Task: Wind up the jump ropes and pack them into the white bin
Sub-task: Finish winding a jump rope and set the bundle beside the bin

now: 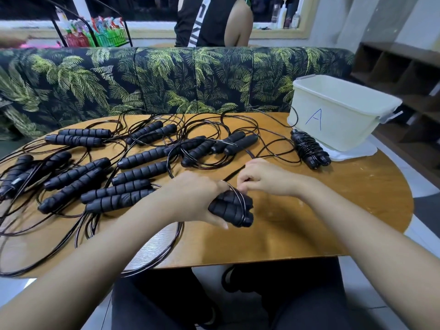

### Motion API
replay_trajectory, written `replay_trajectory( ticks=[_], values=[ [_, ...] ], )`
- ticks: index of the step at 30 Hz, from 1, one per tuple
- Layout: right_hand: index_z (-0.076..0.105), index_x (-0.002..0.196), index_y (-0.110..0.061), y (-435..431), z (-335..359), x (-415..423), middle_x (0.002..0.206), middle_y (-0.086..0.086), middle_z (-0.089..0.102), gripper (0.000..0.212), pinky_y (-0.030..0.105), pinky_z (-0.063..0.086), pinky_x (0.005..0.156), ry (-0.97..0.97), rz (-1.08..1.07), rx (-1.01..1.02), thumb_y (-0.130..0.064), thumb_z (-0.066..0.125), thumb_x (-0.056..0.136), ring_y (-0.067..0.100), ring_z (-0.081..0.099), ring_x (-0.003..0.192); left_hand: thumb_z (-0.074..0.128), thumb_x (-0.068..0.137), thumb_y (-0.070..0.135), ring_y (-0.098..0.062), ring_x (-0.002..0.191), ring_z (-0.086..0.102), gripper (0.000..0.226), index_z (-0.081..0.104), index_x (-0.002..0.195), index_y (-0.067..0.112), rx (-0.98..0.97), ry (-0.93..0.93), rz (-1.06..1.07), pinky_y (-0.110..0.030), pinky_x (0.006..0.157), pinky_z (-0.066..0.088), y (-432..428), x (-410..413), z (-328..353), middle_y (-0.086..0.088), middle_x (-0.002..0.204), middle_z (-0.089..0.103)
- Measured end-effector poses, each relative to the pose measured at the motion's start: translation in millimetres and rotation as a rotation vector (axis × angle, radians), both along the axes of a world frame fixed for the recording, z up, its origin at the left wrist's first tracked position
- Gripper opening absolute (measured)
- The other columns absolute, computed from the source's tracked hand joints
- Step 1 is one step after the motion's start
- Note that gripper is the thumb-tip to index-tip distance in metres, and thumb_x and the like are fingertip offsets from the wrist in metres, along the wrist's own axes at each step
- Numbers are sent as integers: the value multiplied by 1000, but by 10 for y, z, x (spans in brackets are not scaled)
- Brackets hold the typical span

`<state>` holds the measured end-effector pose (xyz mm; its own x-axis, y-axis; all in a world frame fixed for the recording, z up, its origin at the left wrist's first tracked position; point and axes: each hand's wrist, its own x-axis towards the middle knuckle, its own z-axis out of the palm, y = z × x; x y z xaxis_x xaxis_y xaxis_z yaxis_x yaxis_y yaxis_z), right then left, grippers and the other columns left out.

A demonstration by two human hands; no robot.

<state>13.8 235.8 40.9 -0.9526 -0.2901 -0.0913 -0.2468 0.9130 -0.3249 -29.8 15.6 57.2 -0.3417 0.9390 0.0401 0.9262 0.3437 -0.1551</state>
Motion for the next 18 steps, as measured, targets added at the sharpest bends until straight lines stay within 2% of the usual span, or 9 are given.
replay_trajectory(
  ticks=[2,5,8,10,11,14,16,18],
  values=[
    [58,74,-37,-103,97,10,82,-12,67,27,32,22,110,70,-23,96,-41,47,98,9,56,86,51,74,77,-20,91,61,63,48,107,24,-36,166,43,-29,64,35,44,-9,-11,8,97,60],
    [60,86,-26,-270,158,71,86,-10,66,32,35,26,104,263,-123,321,-39,35,103,14,59,90,53,79,71,-25,100,60,66,47,116,16,-76,316,170,-33,70,33,152,52,-73,0,110,59],
    [55,94,-20,-430,222,143,84,-6,65,31,40,33,99,387,-256,412,-33,30,105,21,63,84,55,79,68,-27,96,60,66,46,114,13,28,309,376,-34,68,33,237,90,-108,-2,109,59],
    [55,91,-16,-525,214,210,72,-3,63,22,41,40,91,574,-300,380,-27,41,103,24,61,67,56,77,70,-29,94,62,67,46,110,13,162,231,496,-35,67,39,241,47,-125,-3,108,60],
    [56,89,-15,-569,204,263,65,-3,60,19,41,42,87,651,-325,313,-24,46,102,25,57,59,57,75,71,-30,95,62,68,45,108,13,263,151,545,-36,68,41,224,1,-134,-4,108,60],
    [55,93,-18,-676,8,423,69,-1,61,26,35,36,72,475,-372,-18,-31,36,104,25,53,68,63,69,71,-33,97,61,69,46,101,13,534,-233,619,-36,67,41,151,-163,-135,-6,103,64],
    [53,83,-21,-644,-165,460,63,-6,53,26,31,37,63,312,-352,-462,-27,38,103,16,51,63,70,67,67,-28,95,61,68,51,102,12,617,-445,573,-36,70,45,130,-236,-141,-4,98,66],
    [57,81,-17,-517,-301,436,62,-8,46,30,23,41,64,140,-304,-828,-18,38,104,10,48,61,76,63,58,-18,86,61,63,58,105,15,717,-656,503,-34,73,49,111,-253,-130,4,91,66]
  ],
)
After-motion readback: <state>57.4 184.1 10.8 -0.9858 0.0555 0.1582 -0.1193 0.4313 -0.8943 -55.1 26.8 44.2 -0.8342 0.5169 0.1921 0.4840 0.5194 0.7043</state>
